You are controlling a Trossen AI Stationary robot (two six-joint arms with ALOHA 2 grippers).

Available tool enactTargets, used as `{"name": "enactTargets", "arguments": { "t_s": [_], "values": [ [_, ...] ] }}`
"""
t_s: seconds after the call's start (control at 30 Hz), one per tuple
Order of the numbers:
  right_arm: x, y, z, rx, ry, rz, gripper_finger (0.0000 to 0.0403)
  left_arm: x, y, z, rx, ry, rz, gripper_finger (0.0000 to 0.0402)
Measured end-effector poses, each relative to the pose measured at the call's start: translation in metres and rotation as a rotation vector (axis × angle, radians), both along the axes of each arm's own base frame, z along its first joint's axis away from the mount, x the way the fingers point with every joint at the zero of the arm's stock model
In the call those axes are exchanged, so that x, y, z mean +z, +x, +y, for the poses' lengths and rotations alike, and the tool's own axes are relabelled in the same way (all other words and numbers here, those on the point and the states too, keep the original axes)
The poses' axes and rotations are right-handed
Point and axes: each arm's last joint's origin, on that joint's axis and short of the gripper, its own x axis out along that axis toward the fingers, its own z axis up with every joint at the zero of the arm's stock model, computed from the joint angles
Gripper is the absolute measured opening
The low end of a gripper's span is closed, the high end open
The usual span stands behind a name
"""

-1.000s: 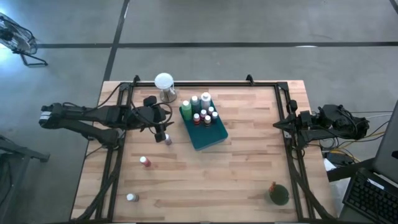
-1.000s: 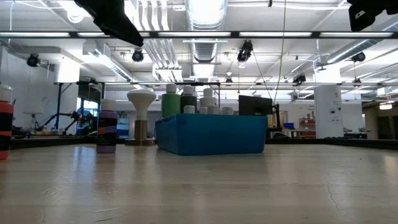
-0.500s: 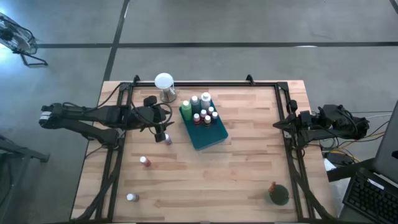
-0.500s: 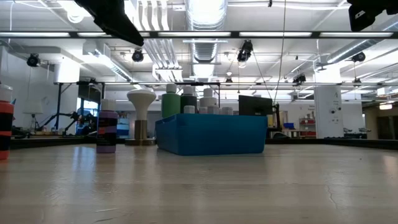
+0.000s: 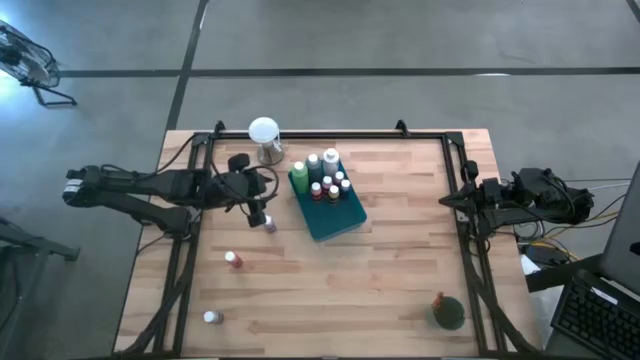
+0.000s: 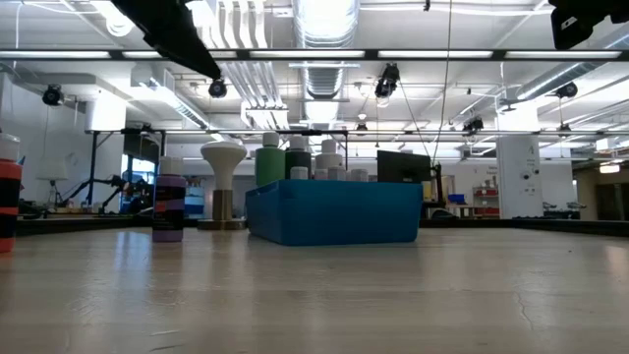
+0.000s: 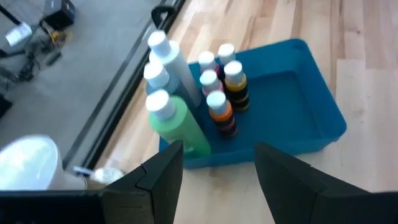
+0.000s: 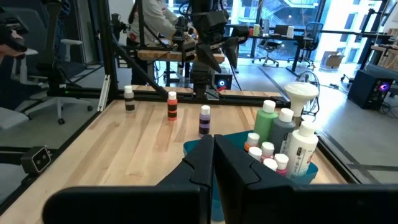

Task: Pick & Place Paint Supplies
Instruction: Put the purple paint bottle into the blue bin

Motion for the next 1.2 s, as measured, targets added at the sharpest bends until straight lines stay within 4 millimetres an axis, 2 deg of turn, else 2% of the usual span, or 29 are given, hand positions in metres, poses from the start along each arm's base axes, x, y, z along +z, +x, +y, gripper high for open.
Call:
{"name": "enactTargets", "arguments": {
  "t_s": [0.2, 0.5, 0.77, 0.97, 1.2],
  "values": [
    [0.000, 0.000, 0.000, 0.000, 0.000, 0.000, 0.0008, -0.003, -0.003, 0.000, 0.026, -0.041, 0.032, 0.0202],
    [0.000, 0.000, 0.000, 0.000, 0.000, 0.000, 0.0008, 0.005, -0.015, -0.003, 0.042, -0.141, 0.122, 0.0202],
    [0.000, 0.000, 0.000, 0.000, 0.000, 0.000, 0.0008, -0.025, -0.029, -0.009, 0.179, -0.235, 0.274, 0.0202],
    [0.000, 0.000, 0.000, 0.001, 0.000, 0.000, 0.0008, -0.036, -0.029, -0.015, 0.043, -0.317, 0.354, 0.0202],
    [0.000, 0.000, 0.000, 0.000, 0.000, 0.000, 0.0008, -0.033, -0.015, 0.001, -0.031, -0.499, 0.454, 0.0202]
  ]
}}
